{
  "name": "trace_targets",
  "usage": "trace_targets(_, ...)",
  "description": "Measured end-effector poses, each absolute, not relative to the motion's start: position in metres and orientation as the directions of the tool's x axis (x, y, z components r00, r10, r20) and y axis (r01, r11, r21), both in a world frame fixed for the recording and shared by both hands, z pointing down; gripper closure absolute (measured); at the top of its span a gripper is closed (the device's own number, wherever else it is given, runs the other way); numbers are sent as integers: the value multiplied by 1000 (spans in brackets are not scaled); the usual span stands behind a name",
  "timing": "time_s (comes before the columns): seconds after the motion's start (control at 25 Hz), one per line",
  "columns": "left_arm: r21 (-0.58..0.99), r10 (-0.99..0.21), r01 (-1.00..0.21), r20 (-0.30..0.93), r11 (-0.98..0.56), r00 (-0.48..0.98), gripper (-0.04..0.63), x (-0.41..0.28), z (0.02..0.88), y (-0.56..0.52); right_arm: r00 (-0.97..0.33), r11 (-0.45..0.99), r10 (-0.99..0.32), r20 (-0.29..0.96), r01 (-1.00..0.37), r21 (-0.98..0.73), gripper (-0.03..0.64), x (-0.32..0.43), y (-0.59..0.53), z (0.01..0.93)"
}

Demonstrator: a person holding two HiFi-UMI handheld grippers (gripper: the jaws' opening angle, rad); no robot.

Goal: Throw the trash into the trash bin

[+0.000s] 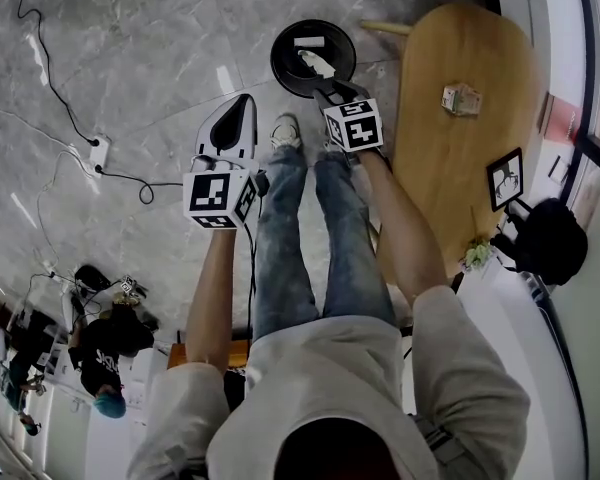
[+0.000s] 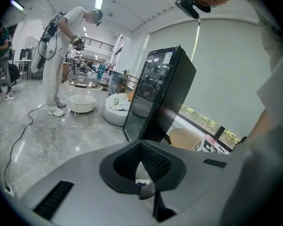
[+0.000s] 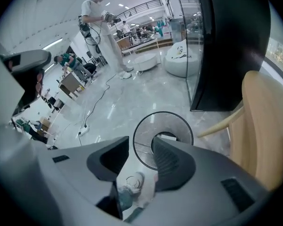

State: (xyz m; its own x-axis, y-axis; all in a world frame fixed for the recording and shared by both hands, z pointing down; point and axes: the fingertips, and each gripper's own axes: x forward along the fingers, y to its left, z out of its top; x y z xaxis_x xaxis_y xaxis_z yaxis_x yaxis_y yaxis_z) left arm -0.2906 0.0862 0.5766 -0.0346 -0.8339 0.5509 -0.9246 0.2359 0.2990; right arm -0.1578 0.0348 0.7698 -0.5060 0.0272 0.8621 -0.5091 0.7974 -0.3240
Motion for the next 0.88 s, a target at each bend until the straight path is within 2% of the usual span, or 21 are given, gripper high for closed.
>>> trace_targets(0.2,303,-832,-926,554,225,-21,578,-285,578,80,-544,804,-13,839,-504,-315,498,-158,29,755)
trace_targets(0.28,303,-832,-927,554,219,-16,578,-282,578,77,-563,804,-55,825,-514,-298,569,-157,23,746)
trace_targets(0.32,303,-832,-928,554,216,-13,578,-281,578,75,-577,802,-69,814,-517,-299,582,-158,20,741)
trace_targets(0.52,299,-831,-933,556,200,0,578,-271,577,67,-653,777,-101,751,-523,-351,588,-163,9,715)
trace_targets(0.88,296,-833,-947,550,126,61,578,-235,572,35,-669,739,-196,717,-581,-340,588,-126,-28,691)
